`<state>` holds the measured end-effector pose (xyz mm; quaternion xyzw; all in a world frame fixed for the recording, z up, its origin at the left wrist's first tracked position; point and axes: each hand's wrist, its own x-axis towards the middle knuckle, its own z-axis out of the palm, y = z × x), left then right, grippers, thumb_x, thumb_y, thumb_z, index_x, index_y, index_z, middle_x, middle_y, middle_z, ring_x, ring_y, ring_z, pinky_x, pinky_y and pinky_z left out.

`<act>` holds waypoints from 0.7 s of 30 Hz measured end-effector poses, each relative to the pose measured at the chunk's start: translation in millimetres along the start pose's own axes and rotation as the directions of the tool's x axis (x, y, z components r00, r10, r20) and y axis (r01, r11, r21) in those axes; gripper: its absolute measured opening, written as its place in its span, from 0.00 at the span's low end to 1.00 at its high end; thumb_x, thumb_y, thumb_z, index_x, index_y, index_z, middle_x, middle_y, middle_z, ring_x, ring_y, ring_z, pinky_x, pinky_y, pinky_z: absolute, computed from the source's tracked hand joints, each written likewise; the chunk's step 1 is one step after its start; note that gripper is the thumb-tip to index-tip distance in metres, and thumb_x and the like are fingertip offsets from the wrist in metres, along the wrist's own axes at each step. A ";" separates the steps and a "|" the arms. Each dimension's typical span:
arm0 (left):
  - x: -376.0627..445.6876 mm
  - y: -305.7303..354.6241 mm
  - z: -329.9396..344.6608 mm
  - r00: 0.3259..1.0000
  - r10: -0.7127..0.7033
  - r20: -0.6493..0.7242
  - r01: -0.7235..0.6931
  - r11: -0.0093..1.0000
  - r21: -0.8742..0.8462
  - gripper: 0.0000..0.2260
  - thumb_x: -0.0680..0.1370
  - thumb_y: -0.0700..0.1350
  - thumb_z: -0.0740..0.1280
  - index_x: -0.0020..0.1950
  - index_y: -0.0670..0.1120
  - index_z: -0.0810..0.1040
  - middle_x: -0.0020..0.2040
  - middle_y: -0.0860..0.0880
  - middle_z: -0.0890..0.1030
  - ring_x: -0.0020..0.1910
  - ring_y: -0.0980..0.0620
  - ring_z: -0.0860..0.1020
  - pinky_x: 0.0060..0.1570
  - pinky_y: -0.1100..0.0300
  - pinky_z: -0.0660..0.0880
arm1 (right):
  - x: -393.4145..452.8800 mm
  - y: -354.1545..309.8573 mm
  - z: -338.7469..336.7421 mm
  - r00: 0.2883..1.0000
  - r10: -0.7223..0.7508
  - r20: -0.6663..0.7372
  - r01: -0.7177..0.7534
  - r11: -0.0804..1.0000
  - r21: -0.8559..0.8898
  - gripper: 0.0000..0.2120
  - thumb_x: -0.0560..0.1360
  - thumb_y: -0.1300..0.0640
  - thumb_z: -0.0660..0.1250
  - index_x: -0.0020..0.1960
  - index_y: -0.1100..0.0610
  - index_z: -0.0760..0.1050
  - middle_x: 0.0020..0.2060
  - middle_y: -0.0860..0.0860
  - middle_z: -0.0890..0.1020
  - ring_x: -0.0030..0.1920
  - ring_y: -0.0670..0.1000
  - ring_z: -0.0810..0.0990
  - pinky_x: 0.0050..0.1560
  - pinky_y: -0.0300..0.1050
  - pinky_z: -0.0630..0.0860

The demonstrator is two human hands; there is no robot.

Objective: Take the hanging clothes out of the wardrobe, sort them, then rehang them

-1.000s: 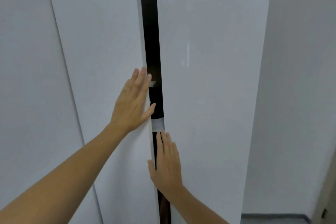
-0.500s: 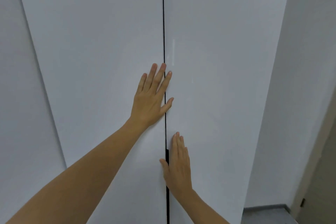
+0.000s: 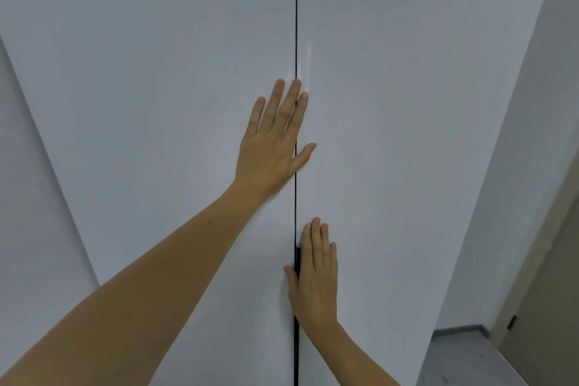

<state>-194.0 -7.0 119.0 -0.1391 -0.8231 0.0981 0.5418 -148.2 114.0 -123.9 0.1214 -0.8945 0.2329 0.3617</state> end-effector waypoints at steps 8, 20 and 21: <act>0.8 0.5 6.8 1.000 0.011 0.006 -0.011 0.999 0.047 0.35 0.87 0.63 0.50 0.86 0.43 0.46 0.86 0.44 0.47 0.85 0.42 0.45 0.82 0.42 0.48 | 2.9 1.6 10.6 1.000 0.000 -0.001 0.000 0.994 -0.112 0.47 0.80 0.52 0.71 0.85 0.60 0.43 0.85 0.57 0.48 0.85 0.58 0.47 0.79 0.62 0.57; -44.4 17.2 -65.9 0.978 -0.143 0.152 0.185 0.932 -0.311 0.30 0.87 0.54 0.58 0.85 0.45 0.53 0.86 0.49 0.52 0.85 0.49 0.48 0.83 0.46 0.50 | -11.9 25.2 -95.4 0.964 -0.185 0.191 0.117 0.940 0.321 0.34 0.85 0.53 0.59 0.86 0.52 0.46 0.85 0.43 0.46 0.84 0.44 0.41 0.83 0.48 0.49; -59.5 23.2 -75.8 0.970 -0.195 0.143 0.234 0.908 -0.348 0.28 0.87 0.54 0.58 0.85 0.45 0.57 0.85 0.50 0.56 0.84 0.49 0.52 0.82 0.48 0.52 | -18.0 28.5 -106.6 0.959 -0.197 0.203 0.112 0.924 0.366 0.32 0.85 0.52 0.59 0.85 0.51 0.50 0.84 0.42 0.50 0.83 0.42 0.44 0.83 0.46 0.49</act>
